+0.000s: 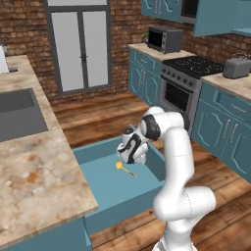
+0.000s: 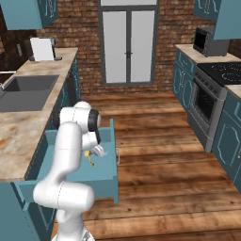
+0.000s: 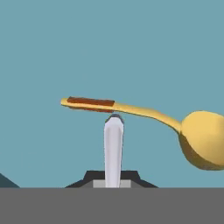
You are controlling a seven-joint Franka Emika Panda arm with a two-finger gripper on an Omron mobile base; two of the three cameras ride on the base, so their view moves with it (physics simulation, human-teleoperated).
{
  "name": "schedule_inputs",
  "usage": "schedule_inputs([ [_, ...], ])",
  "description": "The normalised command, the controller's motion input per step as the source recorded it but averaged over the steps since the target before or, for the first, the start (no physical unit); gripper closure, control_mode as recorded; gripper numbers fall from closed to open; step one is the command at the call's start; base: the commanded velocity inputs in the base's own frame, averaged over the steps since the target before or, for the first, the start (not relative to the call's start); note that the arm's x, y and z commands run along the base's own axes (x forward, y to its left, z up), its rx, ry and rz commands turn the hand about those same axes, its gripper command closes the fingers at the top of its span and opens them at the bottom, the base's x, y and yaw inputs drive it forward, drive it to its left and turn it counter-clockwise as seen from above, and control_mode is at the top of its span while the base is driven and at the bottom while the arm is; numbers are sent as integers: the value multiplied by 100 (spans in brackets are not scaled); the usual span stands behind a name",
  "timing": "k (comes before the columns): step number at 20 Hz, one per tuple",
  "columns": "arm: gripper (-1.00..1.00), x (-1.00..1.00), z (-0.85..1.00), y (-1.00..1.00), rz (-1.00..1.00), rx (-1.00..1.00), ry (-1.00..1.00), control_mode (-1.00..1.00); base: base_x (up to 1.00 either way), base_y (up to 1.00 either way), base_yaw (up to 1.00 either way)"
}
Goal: Organize the utensils by type. Pick up the wooden spoons from the counter and place them in the open cabinet. Then pick up the metallic utensils from the counter and place them in the open drawer.
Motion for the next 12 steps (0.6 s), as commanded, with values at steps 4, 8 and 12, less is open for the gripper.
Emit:
schedule_inputs([
  [4, 100, 51, -86, 9, 0, -4, 2, -100, 0, 0, 0],
  [8, 100, 34, -71, 13, 0, -4, 1, -100, 0, 0, 0],
  [12, -100, -1, -5, 19, 0, 0, -2, -100, 0, 0, 0],
])
